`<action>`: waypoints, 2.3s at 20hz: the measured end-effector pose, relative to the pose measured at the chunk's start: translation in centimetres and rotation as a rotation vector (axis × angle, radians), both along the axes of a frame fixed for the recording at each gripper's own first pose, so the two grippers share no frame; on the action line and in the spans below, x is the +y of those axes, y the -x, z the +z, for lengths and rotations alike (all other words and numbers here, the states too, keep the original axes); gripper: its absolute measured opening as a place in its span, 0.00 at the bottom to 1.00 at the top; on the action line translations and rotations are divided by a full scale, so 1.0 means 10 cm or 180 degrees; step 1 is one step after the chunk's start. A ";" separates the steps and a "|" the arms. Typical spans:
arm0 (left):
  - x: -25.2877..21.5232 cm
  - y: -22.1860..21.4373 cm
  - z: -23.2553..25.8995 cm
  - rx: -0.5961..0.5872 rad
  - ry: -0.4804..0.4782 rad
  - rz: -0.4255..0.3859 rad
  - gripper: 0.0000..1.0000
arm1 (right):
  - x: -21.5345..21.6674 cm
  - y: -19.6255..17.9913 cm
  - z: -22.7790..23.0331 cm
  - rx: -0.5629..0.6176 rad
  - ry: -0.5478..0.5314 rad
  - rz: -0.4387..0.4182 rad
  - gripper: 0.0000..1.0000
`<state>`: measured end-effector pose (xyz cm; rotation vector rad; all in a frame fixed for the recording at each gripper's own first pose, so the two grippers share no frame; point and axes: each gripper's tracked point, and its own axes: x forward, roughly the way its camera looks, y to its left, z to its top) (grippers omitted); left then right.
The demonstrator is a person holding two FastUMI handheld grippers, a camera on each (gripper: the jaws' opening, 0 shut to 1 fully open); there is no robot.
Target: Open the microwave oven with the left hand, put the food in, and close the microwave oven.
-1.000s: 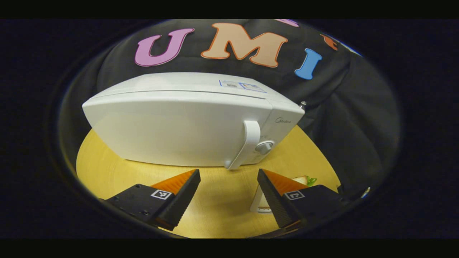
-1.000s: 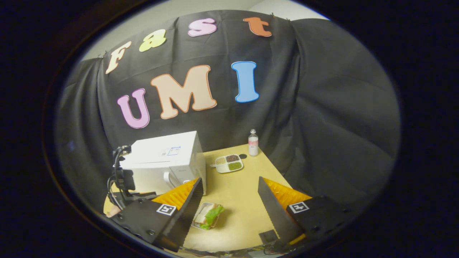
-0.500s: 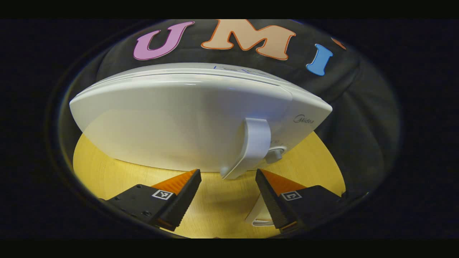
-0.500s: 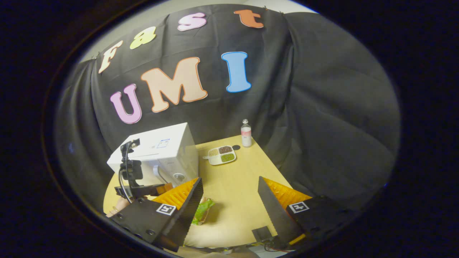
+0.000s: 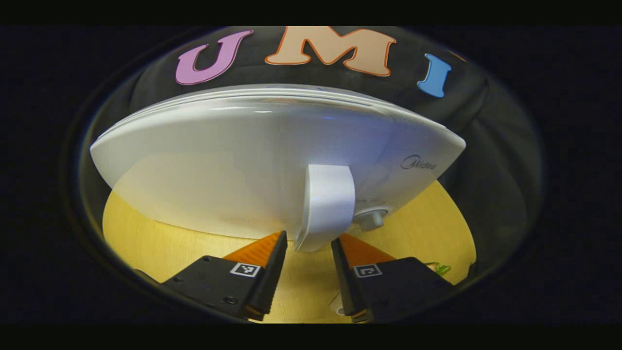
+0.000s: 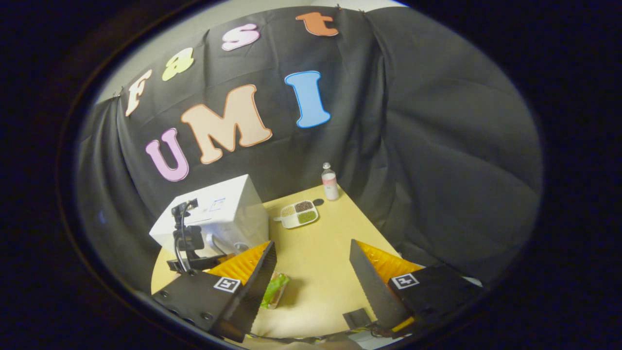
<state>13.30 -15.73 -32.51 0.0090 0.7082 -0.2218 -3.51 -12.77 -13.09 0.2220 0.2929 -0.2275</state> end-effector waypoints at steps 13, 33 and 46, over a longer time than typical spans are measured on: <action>0.02 -0.03 -0.10 0.0008 -0.0157 0.0189 0.19 | -0.37 0.19 -0.18 0.0069 -0.0248 0.0013 0.89; 0.05 -0.01 -0.05 -0.0396 0.0068 0.0438 0.11 | -0.41 0.57 -0.60 0.0370 -0.0134 0.0130 0.88; 0.12 0.25 -0.08 -0.0236 0.0025 0.0544 0.04 | -0.33 0.53 -0.69 0.0472 -0.0071 0.0175 0.88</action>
